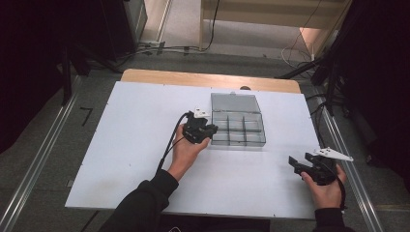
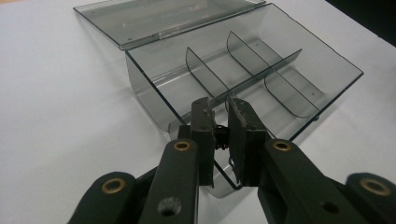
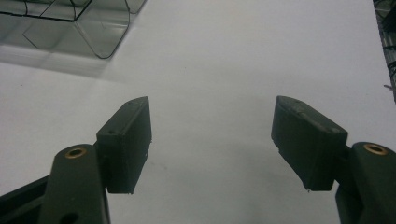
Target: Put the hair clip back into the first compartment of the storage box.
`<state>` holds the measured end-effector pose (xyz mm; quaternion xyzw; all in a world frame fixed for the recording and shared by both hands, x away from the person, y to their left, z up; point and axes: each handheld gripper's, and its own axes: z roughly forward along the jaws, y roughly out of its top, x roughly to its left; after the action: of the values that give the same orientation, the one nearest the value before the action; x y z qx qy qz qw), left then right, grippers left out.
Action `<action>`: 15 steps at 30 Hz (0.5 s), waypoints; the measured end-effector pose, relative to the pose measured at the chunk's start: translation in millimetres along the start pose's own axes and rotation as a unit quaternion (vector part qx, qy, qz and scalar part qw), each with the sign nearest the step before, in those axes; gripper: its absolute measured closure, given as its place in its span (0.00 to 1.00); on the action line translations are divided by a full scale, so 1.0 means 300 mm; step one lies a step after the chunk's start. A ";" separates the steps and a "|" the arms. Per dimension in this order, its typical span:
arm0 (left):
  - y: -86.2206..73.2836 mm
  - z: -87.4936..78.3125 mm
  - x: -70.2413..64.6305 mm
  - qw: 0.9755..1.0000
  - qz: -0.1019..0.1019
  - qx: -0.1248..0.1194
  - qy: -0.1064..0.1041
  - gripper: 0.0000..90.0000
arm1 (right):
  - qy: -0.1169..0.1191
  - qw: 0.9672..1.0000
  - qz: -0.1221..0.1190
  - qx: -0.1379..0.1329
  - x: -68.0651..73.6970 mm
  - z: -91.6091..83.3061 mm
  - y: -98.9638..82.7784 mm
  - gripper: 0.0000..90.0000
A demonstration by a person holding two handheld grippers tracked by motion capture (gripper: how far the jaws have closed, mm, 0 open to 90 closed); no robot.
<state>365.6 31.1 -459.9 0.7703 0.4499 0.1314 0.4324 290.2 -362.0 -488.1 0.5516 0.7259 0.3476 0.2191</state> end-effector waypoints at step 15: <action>0.042 0.060 -0.011 1.000 0.003 0.006 0.009 0.91 | 0.001 1.000 0.000 -0.001 0.000 0.000 0.000 0.30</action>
<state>381.6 15.8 -459.9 0.7728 0.4525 0.1374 0.4234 290.3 -362.0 -488.0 0.5511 0.7259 0.3486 0.2186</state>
